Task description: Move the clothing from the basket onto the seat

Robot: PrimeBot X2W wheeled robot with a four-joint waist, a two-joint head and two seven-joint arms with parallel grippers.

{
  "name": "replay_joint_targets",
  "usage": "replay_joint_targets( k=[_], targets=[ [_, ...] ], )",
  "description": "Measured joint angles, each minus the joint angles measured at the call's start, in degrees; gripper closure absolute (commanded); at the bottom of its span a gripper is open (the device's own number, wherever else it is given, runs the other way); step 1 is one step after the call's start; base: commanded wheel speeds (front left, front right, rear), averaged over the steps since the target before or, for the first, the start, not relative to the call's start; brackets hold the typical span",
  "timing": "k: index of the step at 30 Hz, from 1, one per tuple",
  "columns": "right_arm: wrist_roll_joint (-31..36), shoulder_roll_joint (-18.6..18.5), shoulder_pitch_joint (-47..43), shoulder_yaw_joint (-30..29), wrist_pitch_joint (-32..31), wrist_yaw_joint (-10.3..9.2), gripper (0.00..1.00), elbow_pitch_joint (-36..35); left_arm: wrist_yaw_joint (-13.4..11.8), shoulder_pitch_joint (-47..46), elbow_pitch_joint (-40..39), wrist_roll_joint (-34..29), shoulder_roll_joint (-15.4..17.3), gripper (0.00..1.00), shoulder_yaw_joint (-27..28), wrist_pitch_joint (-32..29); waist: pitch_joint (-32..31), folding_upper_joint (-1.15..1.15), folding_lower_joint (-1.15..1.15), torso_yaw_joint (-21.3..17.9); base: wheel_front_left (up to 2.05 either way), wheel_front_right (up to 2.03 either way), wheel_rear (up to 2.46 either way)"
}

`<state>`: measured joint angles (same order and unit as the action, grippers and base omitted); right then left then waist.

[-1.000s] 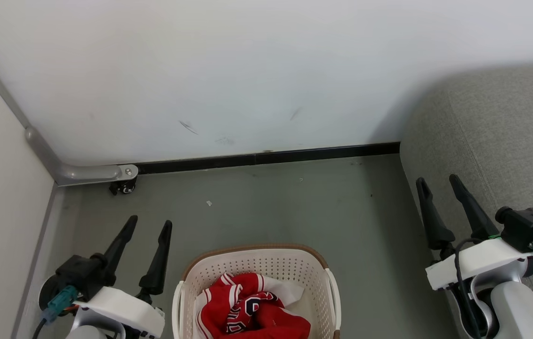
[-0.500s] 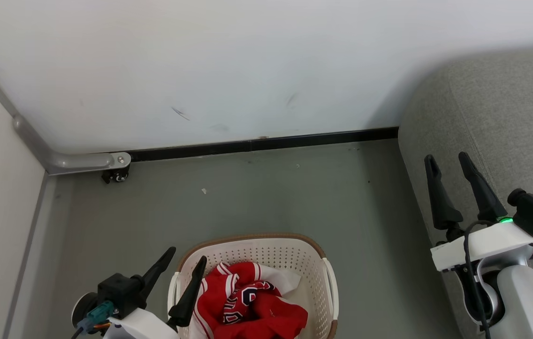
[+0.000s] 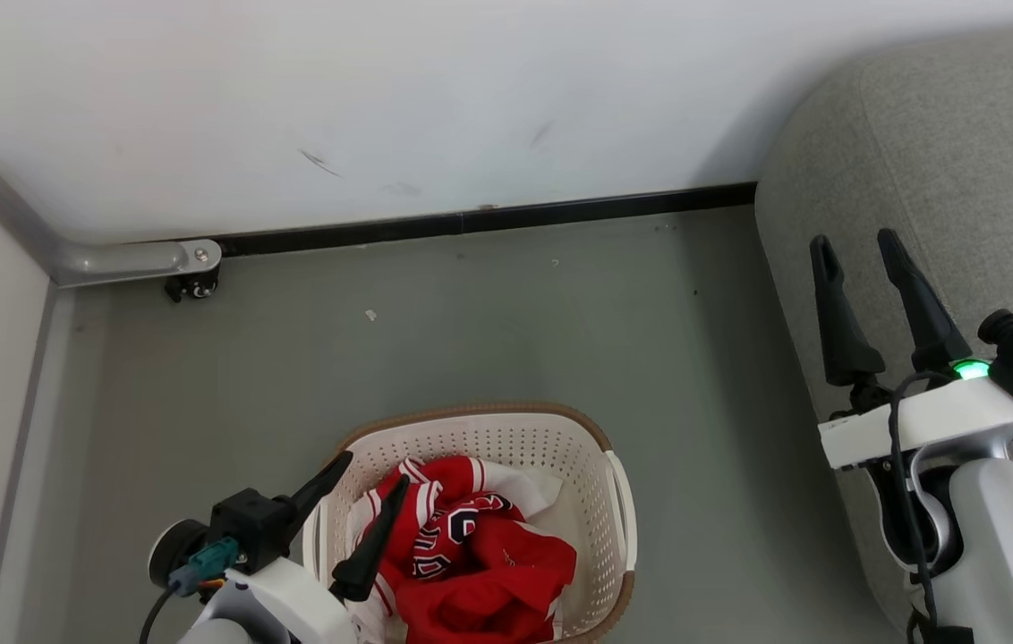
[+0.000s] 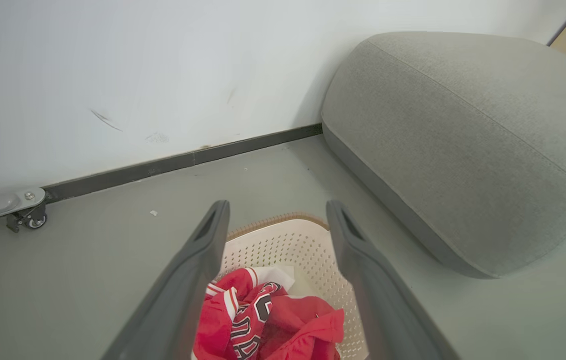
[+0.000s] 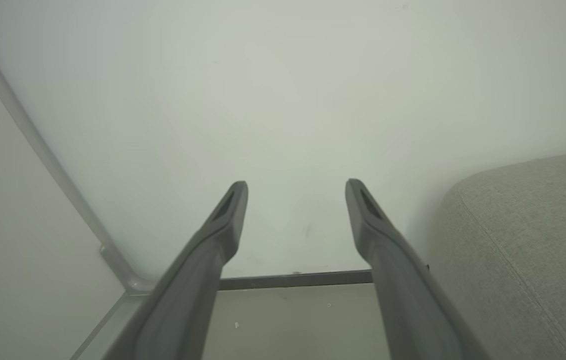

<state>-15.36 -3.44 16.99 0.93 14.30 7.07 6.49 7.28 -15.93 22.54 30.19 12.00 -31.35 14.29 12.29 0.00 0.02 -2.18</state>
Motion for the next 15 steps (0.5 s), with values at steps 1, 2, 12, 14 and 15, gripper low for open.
replay_joint_targets(
  k=[1, 2, 12, 14, 15],
  targets=[
    [-0.1, 0.0, 0.4, 0.1, 0.0, 0.0, 0.0, -0.2, 0.0, -0.5, 0.2, 0.0, 0.2, 0.0, -0.5, 0.0, 0.4, 0.0, 0.0, -0.1, 0.0, 0.0, 0.0],
    [-0.1, 0.0, 0.9, 0.1, 0.0, 0.0, 0.0, -0.3, 0.0, -1.1, 0.4, 0.0, 0.5, 0.0, -1.1, 0.0, 0.9, 0.0, 0.0, -0.1, 0.0, 0.0, 0.0],
    [-0.2, 0.0, 5.5, 1.7, 0.0, 0.0, 0.0, -1.5, 0.0, -6.4, 3.0, -0.1, 1.8, 0.0, -5.8, -0.7, 5.7, 0.0, 0.0, -0.7, 0.0, 0.0, 0.0],
    [-0.2, 0.0, 6.6, 1.9, 0.0, 0.0, 0.0, -1.9, 0.0, -7.5, 3.5, -0.1, 2.0, 0.0, -6.7, -1.1, 6.7, 0.0, 0.0, -0.8, 0.0, 0.0, 0.0],
    [-0.2, 0.0, 7.1, 2.0, 0.1, 0.0, 0.0, -2.2, 0.0, -8.0, 3.8, -0.1, 2.1, 0.0, -7.2, -1.2, 7.2, 0.0, 0.0, -0.8, 0.0, 0.0, 0.0]
  ],
)
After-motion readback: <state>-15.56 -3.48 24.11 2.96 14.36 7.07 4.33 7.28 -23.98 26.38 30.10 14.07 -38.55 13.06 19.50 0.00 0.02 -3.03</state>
